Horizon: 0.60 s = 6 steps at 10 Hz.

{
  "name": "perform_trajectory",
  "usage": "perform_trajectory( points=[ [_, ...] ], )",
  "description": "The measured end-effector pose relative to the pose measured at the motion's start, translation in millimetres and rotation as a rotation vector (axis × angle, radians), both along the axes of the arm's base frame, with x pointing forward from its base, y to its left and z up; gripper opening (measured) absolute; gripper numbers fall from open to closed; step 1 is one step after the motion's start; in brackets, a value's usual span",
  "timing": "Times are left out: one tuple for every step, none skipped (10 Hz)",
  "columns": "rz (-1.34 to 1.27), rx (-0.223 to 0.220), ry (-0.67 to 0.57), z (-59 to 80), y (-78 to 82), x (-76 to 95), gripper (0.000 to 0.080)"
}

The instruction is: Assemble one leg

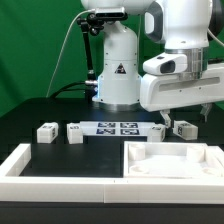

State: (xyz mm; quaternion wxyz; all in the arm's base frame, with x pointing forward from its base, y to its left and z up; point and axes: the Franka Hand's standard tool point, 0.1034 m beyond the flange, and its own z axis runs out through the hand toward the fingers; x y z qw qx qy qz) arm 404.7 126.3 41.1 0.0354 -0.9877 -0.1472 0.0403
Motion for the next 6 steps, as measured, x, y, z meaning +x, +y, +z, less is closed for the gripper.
perform_trajectory(
  points=[
    [-0.001, -0.009, 0.042, -4.4, 3.4, -6.5, 0.0649],
    [-0.008, -0.05, 0.149, -4.8, 13.2, -20.5, 0.0649],
    [-0.007, -0.077, 0.214, -5.1, 19.5, -26.2, 0.0649],
    [0.005, -0.112, 0.309, -8.0, 22.3, -33.2, 0.0649],
    [0.011, -0.142, 0.391, -11.1, 24.0, -38.2, 0.0649],
    [0.018, -0.164, 0.472, -14.2, 25.4, -42.5, 0.0649]
  ],
)
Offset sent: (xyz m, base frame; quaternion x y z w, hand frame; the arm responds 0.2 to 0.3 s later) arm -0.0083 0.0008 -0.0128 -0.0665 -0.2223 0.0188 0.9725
